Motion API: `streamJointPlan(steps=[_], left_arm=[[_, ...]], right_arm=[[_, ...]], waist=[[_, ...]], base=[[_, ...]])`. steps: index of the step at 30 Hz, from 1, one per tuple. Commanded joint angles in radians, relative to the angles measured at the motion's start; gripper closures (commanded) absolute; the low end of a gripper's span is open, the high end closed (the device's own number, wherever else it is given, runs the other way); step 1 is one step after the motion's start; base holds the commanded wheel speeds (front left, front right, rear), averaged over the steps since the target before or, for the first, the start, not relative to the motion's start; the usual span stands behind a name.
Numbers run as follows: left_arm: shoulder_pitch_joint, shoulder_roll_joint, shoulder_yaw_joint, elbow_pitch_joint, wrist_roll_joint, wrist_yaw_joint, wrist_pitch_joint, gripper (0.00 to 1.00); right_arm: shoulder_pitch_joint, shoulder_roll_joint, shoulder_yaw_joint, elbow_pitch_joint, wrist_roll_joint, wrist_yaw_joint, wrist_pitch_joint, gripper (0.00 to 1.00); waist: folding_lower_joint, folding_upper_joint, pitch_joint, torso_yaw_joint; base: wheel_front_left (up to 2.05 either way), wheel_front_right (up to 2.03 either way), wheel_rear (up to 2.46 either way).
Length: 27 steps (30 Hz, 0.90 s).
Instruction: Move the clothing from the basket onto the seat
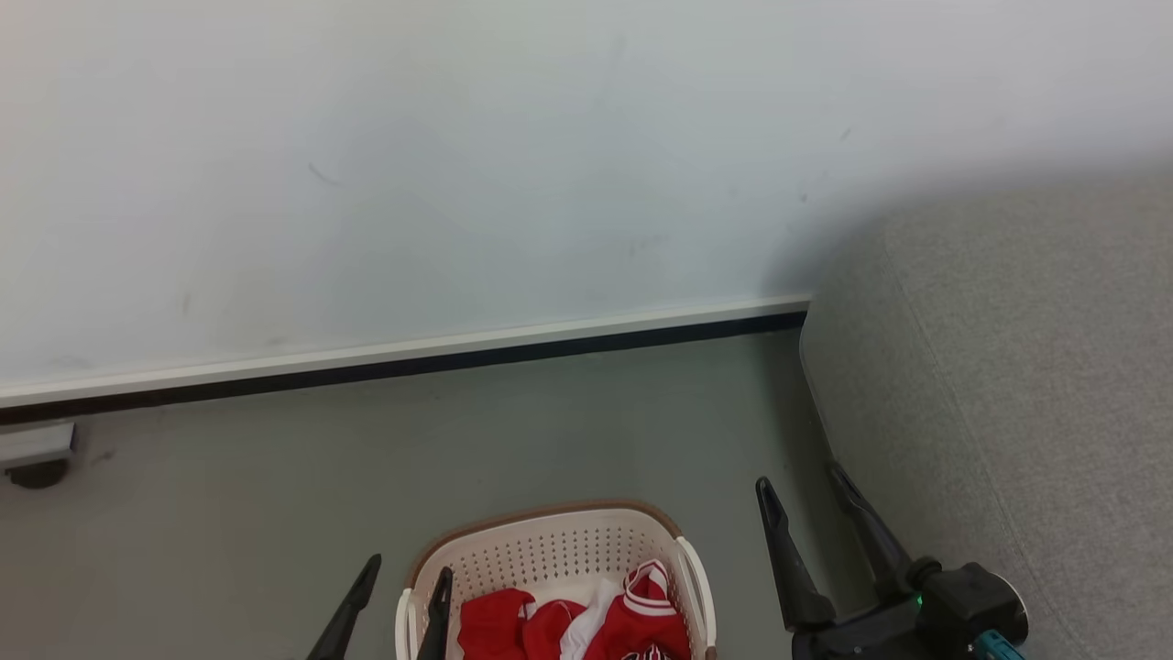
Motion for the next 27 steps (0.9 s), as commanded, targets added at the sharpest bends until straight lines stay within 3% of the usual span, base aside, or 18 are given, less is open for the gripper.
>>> streamJointPlan(steps=[1,15,27], left_arm=[[-0.010,0.001,-0.002,0.008,0.003,-0.005,-0.005,0.00],[-0.211,0.020,-0.094,0.191,0.032,-0.066,-0.005,0.00],[-0.425,0.061,-0.206,0.425,0.006,-0.085,-0.005,0.00]], right_arm=[[-0.012,-0.001,0.001,-0.004,0.000,0.001,-0.002,0.00],[-0.162,0.000,-0.013,-0.116,-0.013,0.001,-0.002,0.00],[-0.276,0.019,-0.010,-0.211,-0.029,0.001,-0.002,0.00]], waist=[[0.0000,-0.0001,0.018,-0.009],[0.0000,-0.0001,0.259,-0.068],[0.0000,-0.0001,0.437,-0.139]], base=[[0.00,0.00,0.00],[0.00,0.00,0.00],[0.00,0.00,0.00]])
